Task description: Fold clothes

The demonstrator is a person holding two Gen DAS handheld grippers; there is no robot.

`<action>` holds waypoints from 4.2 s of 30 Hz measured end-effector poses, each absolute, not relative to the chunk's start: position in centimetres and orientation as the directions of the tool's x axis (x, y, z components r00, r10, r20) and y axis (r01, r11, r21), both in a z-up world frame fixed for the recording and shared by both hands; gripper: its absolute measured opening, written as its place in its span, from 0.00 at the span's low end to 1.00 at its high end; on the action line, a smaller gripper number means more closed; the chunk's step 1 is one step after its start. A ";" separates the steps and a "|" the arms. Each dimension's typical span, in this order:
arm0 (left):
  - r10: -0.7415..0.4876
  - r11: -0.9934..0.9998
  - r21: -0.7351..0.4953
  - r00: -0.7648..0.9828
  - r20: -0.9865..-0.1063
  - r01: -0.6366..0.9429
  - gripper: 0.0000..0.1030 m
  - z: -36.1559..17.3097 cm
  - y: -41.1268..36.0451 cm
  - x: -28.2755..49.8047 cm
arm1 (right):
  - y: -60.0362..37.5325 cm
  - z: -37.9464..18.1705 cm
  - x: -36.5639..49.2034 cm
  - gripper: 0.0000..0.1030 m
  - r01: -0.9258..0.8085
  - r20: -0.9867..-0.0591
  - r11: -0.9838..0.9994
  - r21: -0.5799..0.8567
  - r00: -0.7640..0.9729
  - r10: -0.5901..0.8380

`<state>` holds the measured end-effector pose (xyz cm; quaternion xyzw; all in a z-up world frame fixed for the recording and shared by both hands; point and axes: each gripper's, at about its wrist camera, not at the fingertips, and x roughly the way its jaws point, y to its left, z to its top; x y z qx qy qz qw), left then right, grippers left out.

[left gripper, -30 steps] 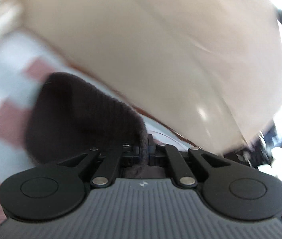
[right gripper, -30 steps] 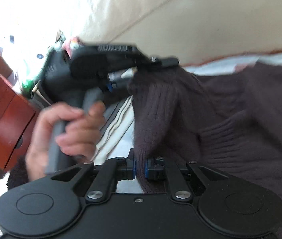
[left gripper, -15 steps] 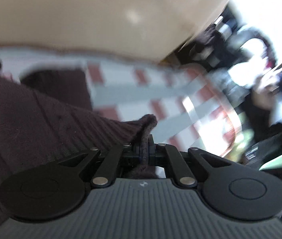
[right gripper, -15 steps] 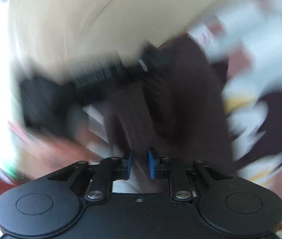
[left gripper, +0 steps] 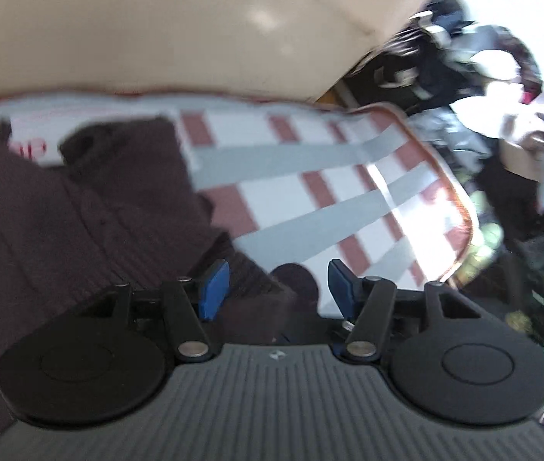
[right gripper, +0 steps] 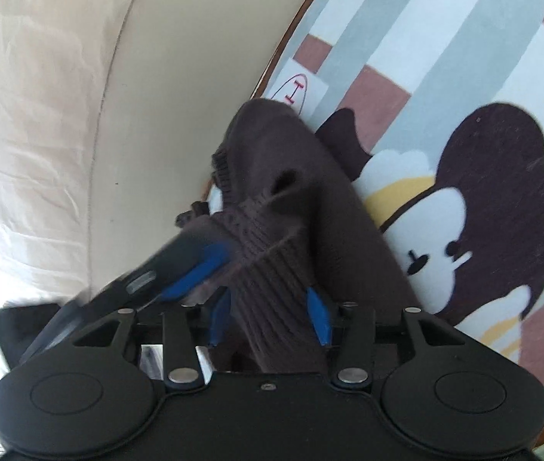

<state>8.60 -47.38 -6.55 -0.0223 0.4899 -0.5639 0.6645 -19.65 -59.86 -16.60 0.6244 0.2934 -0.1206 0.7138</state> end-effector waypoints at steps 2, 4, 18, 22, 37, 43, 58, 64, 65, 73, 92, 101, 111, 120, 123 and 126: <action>-0.790 0.365 -0.543 -0.057 -0.611 0.757 0.54 -5.1 -45.6 7.2 | -59.7 -16.4 -19.5 0.49 0.555 -0.589 0.206 0.806 0.785 0.191; -0.791 0.400 -0.489 0.023 -0.611 0.775 0.54 -5.0 -43.1 5.8 | -59.6 -16.1 -18.9 0.51 0.582 -0.629 0.251 0.773 0.752 0.195; -0.631 0.528 -0.331 0.100 -0.769 0.782 0.54 -14.6 -33.4 2.4 | -54.3 -11.8 -11.3 0.52 0.253 -0.738 0.905 0.343 0.668 0.092; -0.647 0.530 -0.361 0.091 -0.757 0.767 0.54 -15.0 -33.8 3.2 | -53.1 -13.2 -10.2 0.52 0.208 -0.807 0.940 0.270 0.581 0.104; -0.650 0.549 -0.483 -0.016 -0.760 0.682 0.54 -17.1 -32.3 5.4 | -48.8 -17.0 -9.6 0.16 0.001 -0.981 1.000 -0.015 0.191 -0.015; -0.691 0.513 -0.490 0.001 -0.723 0.705 0.55 -12.4 -30.7 6.0 | -55.4 -12.7 -12.5 0.35 0.141 -0.838 0.941 0.307 0.510 0.197; -0.486 0.573 0.073 0.410 -0.772 0.816 0.58 -12.3 -34.0 5.5 | -52.3 -16.7 -8.6 0.55 0.278 -0.895 0.895 0.348 0.383 0.229; -0.514 0.556 0.056 0.396 -0.761 0.829 0.55 -12.5 -34.8 6.4 | -51.5 -15.3 -9.6 0.55 0.229 -0.889 0.921 0.314 0.411 0.201; -0.529 0.556 0.039 0.390 -0.754 0.830 0.50 -12.5 -34.8 6.7 | -51.8 -14.7 -9.7 0.55 0.226 -0.866 0.915 0.334 0.457 0.203; -0.609 0.601 -0.104 0.370 -0.702 0.792 0.09 -11.1 -34.3 8.6 | -52.6 -14.6 -8.0 0.55 0.345 -0.702 0.758 0.554 0.683 0.202; -0.771 0.601 -0.384 0.380 -0.512 0.701 0.06 -9.6 -32.3 10.0 | -53.4 -20.4 -7.2 0.18 0.372 -0.404 0.161 0.914 0.860 0.312; -0.762 0.560 -0.247 0.375 -0.528 0.791 0.69 -5.8 -36.5 11.4 | -59.4 -11.9 -3.9 0.10 0.289 -0.392 0.665 0.689 0.920 0.006; -0.780 0.499 -0.477 0.135 -0.610 0.724 0.71 -14.7 -36.4 13.3 | -64.0 -15.3 -1.6 0.11 0.437 -0.552 0.682 0.587 0.832 -0.057; -0.789 0.468 -0.468 0.115 -0.604 0.749 0.72 -15.2 -36.6 12.0 | -69.6 -19.7 -5.9 0.55 0.383 -0.414 0.288 0.878 0.909 0.053; -0.784 0.456 -0.439 0.115 -0.610 0.774 0.72 -15.2 -36.7 11.3 | -70.6 -17.9 -6.2 0.56 0.408 -0.440 0.239 0.881 0.893 0.098; -0.772 0.436 -0.379 0.123 -0.624 0.816 0.72 -15.0 -37.0 10.0 | -67.2 -12.5 -6.9 0.56 0.450 -0.556 0.547 0.706 0.830 0.035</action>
